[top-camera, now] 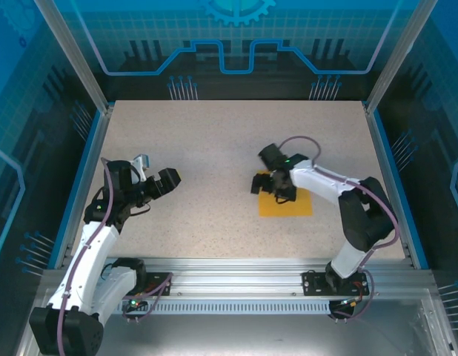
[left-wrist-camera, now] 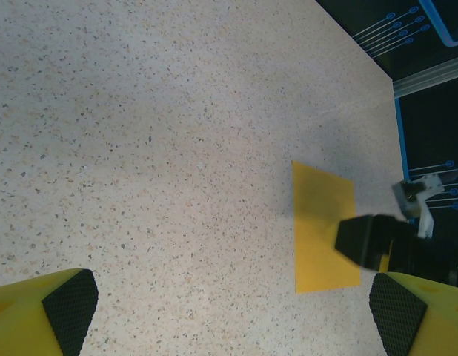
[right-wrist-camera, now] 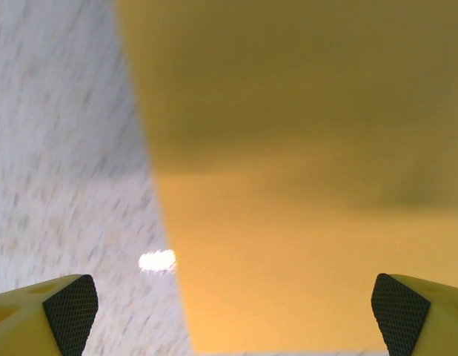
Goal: Fold a paper plane with a square sheet of paper (pick it up from the middle)
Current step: Rotate the square sheet of paper at the center of the table.
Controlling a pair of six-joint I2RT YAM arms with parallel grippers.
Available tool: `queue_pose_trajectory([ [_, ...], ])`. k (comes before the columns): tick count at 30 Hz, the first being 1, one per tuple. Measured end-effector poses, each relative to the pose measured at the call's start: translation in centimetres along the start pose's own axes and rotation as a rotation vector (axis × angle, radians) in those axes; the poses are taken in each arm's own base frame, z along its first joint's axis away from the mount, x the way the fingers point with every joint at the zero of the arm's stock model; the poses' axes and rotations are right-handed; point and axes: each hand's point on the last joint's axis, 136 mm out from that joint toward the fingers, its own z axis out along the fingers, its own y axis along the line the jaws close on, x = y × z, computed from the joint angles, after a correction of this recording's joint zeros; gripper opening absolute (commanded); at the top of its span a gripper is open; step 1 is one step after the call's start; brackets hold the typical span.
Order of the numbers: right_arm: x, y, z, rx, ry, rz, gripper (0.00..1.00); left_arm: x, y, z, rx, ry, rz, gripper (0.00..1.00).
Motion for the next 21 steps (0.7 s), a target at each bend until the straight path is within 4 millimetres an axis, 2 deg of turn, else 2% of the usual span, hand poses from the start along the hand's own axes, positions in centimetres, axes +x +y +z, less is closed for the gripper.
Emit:
queue_pose_trajectory([
  [2, -1.7, -2.0, 0.7, -0.007, -0.002, 0.049, 0.99, 0.0, 0.0, 0.0, -0.001, 0.001, -0.006, 0.99],
  [4, -2.3, -3.0, 1.6, -0.007, 0.017, 0.059, 1.0, 0.1, 0.2, 0.2, -0.005, 0.006, -0.022, 0.99],
  [8, -1.8, -3.1, 3.7, -0.02, 0.069, 0.034, 0.99, 0.3, 0.8, 0.8, -0.02, 0.017, -0.062, 0.98],
  [21, -1.1, -3.2, 3.9, -0.094, -0.078, 0.033, 0.99, 0.3, 0.9, 1.8, 0.006, 0.015, -0.079, 0.98],
])
